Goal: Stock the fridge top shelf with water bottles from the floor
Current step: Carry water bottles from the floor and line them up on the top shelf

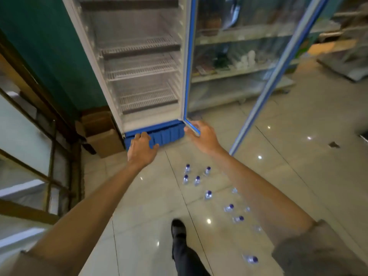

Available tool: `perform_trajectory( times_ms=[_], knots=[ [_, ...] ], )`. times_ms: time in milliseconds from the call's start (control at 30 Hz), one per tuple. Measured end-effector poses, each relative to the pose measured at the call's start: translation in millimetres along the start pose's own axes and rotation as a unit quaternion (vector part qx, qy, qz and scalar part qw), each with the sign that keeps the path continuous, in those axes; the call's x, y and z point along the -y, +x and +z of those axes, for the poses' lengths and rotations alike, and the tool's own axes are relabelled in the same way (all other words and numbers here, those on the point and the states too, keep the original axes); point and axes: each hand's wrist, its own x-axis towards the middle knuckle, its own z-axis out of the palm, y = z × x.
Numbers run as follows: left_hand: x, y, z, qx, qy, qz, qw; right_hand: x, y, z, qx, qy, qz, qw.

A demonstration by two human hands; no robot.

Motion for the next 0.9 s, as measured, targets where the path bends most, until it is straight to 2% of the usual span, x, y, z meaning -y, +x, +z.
perform_trajectory(
  times_ms=[200,433,700,900],
  knots=[
    [7,-104,35,0.060,0.011,0.000,0.998,-35,-110,-24,-0.002,0.006,0.062,0.998],
    [-24,-167,95,0.129,0.019,0.017,0.991,-104,-197,-63,-0.047,0.048,0.166,0.984],
    [-80,-223,207,0.220,0.034,0.033,0.974,-228,-285,-104,-0.052,0.032,0.270,0.961],
    [-107,-274,321,0.278,0.046,0.011,0.959,-342,-349,-114,-0.019,0.029,0.323,0.946]
  ],
)
